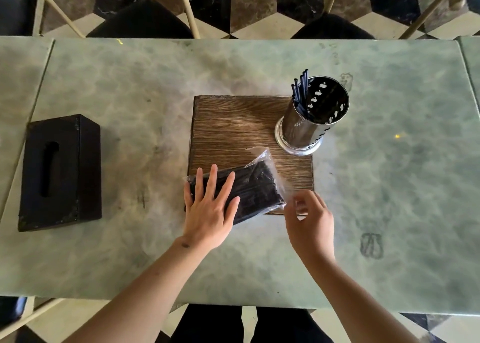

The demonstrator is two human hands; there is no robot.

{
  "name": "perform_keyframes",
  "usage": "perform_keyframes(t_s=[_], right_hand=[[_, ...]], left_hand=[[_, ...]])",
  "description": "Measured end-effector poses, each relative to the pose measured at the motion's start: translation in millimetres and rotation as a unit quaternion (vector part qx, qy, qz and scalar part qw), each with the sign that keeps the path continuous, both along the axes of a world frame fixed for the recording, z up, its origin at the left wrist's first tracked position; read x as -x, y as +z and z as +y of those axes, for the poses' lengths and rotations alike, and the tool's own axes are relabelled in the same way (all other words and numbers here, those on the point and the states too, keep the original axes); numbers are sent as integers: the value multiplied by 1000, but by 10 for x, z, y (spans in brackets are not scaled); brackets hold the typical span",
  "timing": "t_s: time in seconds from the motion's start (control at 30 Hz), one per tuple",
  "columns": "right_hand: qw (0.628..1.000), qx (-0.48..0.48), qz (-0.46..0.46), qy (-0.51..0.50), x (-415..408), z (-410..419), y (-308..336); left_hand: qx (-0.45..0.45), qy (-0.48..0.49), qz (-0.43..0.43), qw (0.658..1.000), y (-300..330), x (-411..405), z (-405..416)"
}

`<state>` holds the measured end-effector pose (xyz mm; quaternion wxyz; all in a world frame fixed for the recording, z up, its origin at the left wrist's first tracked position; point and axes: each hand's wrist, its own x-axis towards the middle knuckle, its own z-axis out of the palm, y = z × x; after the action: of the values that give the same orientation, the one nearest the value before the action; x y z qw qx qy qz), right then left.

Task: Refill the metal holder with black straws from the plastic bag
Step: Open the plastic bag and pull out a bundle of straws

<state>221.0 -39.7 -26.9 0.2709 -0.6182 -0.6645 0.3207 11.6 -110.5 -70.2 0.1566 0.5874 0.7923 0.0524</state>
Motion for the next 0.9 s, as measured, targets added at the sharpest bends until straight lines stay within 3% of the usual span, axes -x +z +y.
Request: perform_keyframes(t_s=[0.1,0.2,0.3,0.43,0.5,0.57,0.63,0.73,0.8,0.9], right_hand=[[990,79,56,-106,-74,-31,-8],[952,186,109,-217,-212,7,-73],[917,276,104,-267,-359,85,-111],[938,281,-28,-201,-511,163,-38],[961,169,-132,-174,-569,179,17],[982,24,-139,-130,-536,188,91],[993,-14,-116,-35,-402,216,120],[982,136,-115,55,-189,290,42],[966,243,-79,47,-125,364,-5],[949,314,-2,38,-135,459,-66]], left_hand=[[8,4,2,1000,0,-1,18],[10,57,-5,998,27,-20,49],[-7,94,-9,996,62,-78,61],[-60,121,-23,991,87,-195,28],[-71,111,-28,991,85,-267,14],[-67,90,-30,993,75,-324,4],[-58,69,-31,995,50,-348,-8],[-58,53,-33,996,-3,-332,-19],[-60,53,-31,996,-27,-322,-28],[-63,40,-20,997,-72,-291,-34]])
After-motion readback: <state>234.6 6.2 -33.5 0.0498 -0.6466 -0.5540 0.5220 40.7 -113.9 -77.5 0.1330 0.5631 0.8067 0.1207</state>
